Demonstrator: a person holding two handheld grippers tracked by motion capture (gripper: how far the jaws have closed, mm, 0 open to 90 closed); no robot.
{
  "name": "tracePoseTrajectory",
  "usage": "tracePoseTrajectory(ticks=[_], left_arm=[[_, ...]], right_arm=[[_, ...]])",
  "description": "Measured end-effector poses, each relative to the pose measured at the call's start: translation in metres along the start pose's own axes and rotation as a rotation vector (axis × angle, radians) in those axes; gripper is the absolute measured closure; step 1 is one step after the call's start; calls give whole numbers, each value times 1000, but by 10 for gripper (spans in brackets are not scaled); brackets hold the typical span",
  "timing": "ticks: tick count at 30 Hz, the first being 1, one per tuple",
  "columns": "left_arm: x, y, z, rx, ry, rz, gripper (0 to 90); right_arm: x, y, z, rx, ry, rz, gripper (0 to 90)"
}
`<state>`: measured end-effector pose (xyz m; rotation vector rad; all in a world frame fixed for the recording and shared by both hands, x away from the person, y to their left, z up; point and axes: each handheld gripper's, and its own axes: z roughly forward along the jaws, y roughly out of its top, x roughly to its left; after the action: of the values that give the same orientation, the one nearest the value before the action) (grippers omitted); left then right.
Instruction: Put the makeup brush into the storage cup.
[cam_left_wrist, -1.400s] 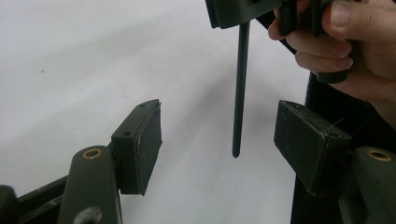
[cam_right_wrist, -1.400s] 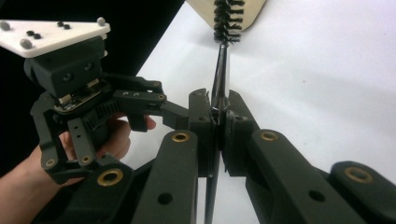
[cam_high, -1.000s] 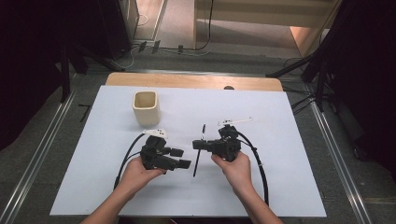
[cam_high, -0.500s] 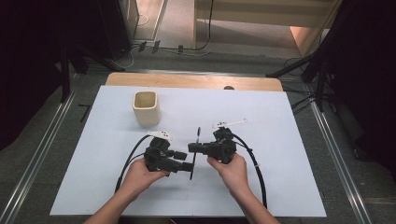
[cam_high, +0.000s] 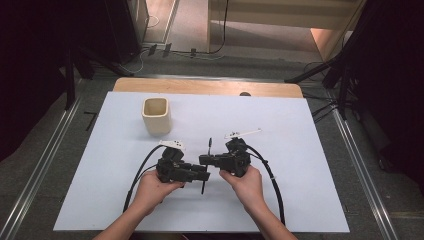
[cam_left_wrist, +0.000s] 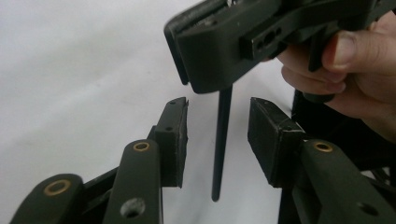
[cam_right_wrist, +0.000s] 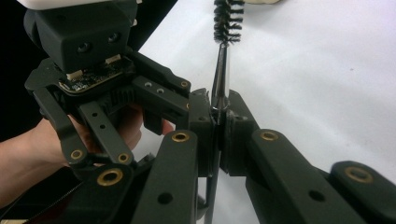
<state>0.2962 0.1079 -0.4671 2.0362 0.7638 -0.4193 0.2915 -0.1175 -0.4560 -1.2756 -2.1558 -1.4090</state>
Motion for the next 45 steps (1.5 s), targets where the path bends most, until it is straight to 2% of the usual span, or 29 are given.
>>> tracePoseTrajectory(ticks=[1,3,6,9,10,15,16,24,34,37,38,43,45], left_arm=[[0,0,0,-11,-5,-4,653],[0,0,0,-10,-20,-18,655],[0,0,0,-16,-31,-15,722],[0,0,0,-16,-32,-25,725],[0,0,0,-28,-29,-26,781],[-1,1,0,-37,-24,-29,784],[-2,0,0,-38,-22,-27,836],[-2,1,1,-34,-21,-38,850],[-3,3,-1,-21,-8,-22,851],[-2,4,-2,-21,-7,-21,851],[-2,4,-3,-22,-4,-22,851],[-1,4,-5,-16,0,-24,851],[0,4,-5,-15,-2,-25,851]], right_arm=[[0,0,0,-1,0,-1,857],[0,0,0,-2,1,-1,857],[0,0,0,-1,-1,-4,858],[1,0,1,1,-4,-4,858],[1,-1,1,-2,-5,-5,858],[1,-1,1,-7,-2,-6,858],[2,-1,1,-10,-1,-4,858],[2,-1,0,-14,4,0,858],[2,-1,0,-17,6,4,849],[2,-1,-1,-22,4,2,801],[2,0,-2,-38,1,-2,746],[3,0,-8,-66,6,-5,699],[3,1,-11,-85,6,-17,655]])
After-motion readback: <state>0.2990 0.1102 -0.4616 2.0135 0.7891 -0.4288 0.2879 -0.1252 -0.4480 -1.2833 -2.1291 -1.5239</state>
